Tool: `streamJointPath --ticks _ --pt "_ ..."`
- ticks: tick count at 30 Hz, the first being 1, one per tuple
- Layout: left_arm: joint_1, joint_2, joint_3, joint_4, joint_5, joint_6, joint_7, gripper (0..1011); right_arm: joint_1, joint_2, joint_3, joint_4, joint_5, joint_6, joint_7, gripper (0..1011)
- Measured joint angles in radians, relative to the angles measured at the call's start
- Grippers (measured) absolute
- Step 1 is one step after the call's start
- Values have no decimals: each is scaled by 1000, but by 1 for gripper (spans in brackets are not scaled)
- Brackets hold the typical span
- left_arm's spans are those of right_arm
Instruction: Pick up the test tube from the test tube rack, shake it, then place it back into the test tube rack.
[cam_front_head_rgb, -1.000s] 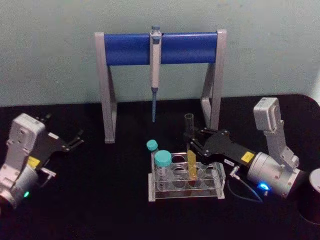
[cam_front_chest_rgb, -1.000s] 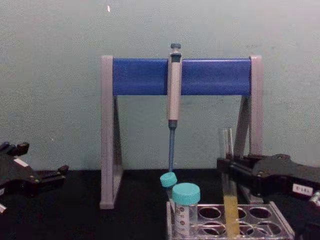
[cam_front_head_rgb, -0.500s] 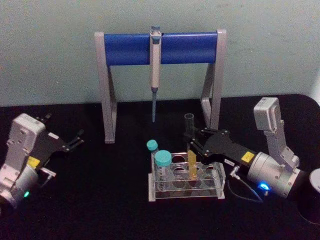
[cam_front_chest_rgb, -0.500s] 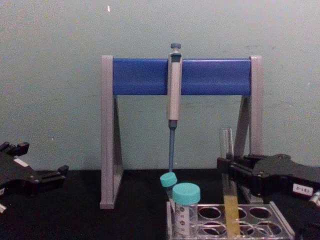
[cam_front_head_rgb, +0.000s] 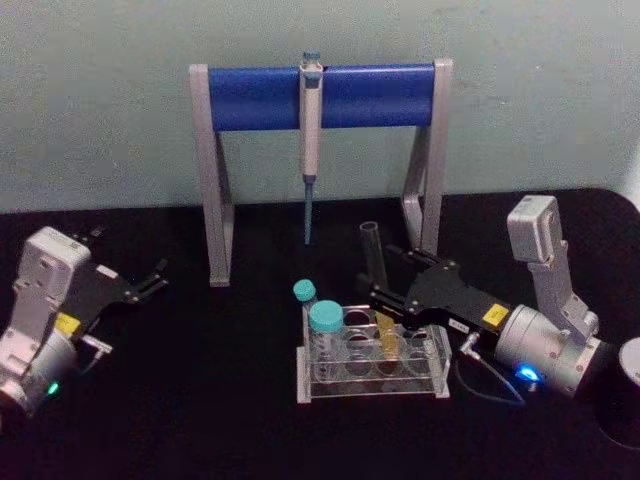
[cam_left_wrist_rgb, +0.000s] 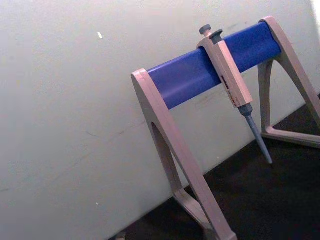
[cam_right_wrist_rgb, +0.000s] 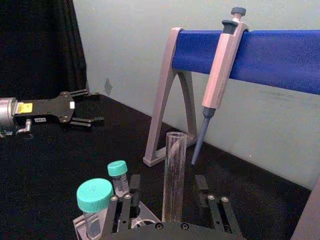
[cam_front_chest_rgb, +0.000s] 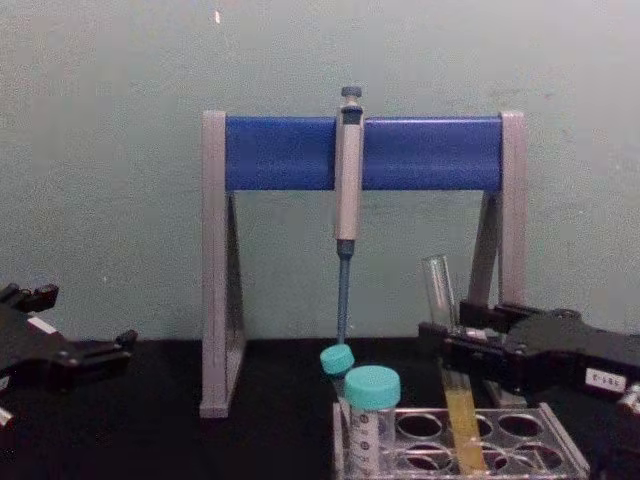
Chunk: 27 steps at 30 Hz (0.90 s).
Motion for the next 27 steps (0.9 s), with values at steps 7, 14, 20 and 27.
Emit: streamJointPath --ticks 7,14,20,27 --pt "0 0 0 0 0 0 0 1001 0 0 0 0 0 0 0 870" --pt "0 0 0 0 0 0 0 1001 0 0 0 0 0 -1 0 1000" --pt "0 0 0 0 0 0 0 1001 0 0 0 0 0 -1 0 1000" --pt "0 0 0 0 0 0 0 1001 -5 0 1 -7 -2 -16 -3 1000"
